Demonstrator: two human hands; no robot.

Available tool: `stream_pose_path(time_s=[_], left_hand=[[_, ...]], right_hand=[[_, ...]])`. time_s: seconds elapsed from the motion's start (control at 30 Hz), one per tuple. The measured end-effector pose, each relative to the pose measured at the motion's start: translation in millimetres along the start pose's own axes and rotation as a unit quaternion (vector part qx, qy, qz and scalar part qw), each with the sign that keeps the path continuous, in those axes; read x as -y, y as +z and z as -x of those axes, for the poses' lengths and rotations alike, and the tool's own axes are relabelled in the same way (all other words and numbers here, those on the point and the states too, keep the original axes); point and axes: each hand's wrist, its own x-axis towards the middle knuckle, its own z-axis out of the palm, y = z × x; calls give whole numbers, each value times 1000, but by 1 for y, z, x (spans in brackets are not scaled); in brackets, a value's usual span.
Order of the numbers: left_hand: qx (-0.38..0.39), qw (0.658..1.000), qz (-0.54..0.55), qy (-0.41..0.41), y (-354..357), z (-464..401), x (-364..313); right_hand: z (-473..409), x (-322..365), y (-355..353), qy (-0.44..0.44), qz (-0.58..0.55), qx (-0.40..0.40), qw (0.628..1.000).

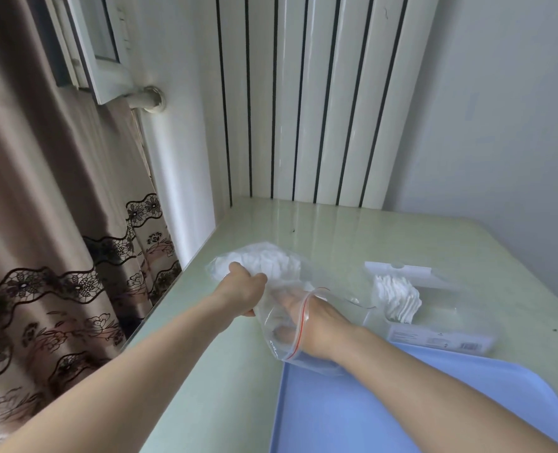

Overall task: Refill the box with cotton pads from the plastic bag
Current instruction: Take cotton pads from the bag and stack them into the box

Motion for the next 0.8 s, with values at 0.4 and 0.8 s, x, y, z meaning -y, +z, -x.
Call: stream_pose_path(time_s=[0.4,0.8], left_hand=[[-34,998,-55,22,-1,-12,1],[-121,921,-172,329,22,49,-63]], right_hand=[[52,0,-13,-18,-95,-181,979],[116,-39,-82,139,-611,-137,767]])
